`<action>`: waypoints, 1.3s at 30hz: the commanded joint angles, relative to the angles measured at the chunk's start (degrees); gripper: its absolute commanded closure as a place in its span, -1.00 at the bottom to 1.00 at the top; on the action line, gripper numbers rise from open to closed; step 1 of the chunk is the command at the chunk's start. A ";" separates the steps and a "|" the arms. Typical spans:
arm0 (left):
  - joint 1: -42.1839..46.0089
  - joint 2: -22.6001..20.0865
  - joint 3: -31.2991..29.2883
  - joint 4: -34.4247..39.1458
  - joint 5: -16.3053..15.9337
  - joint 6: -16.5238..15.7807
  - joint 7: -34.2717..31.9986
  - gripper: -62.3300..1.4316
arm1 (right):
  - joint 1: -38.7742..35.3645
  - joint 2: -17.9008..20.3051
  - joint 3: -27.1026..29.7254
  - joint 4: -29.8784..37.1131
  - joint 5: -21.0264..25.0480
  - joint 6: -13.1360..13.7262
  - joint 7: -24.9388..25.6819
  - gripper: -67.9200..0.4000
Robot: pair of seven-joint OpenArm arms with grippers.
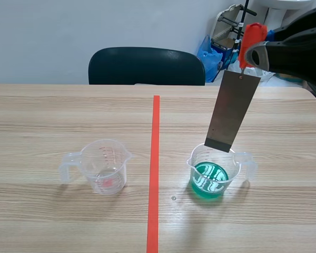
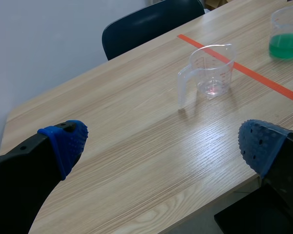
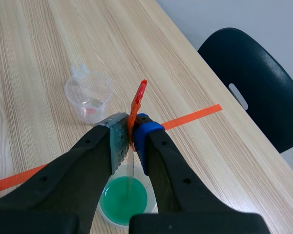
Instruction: Do the redox reaction experiment
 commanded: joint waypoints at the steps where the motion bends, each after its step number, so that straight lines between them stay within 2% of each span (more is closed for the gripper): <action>1: 0.09 -0.02 0.26 0.20 -0.55 0.11 -1.11 -1.00 | 0.98 0.92 0.96 0.11 0.81 -0.24 1.14 0.97; 20: 0.09 -0.02 0.26 0.20 -0.55 0.11 -1.11 -1.00 | 0.96 0.90 0.85 0.11 0.81 -0.26 1.29 0.97; 25: 0.09 -0.04 0.26 0.20 -0.55 0.11 -1.09 -1.00 | 0.96 -0.39 0.81 -1.38 0.59 -0.26 2.43 0.97; 32: 0.09 -0.02 0.26 0.20 -0.55 0.11 -0.96 -1.00 | 0.96 -2.14 0.44 -2.58 -2.73 -0.22 4.09 0.97; 39: 0.09 -0.02 0.26 0.20 -0.55 0.11 -0.96 -1.00 | 0.96 -2.43 -2.43 -3.85 -5.40 -0.22 6.91 0.96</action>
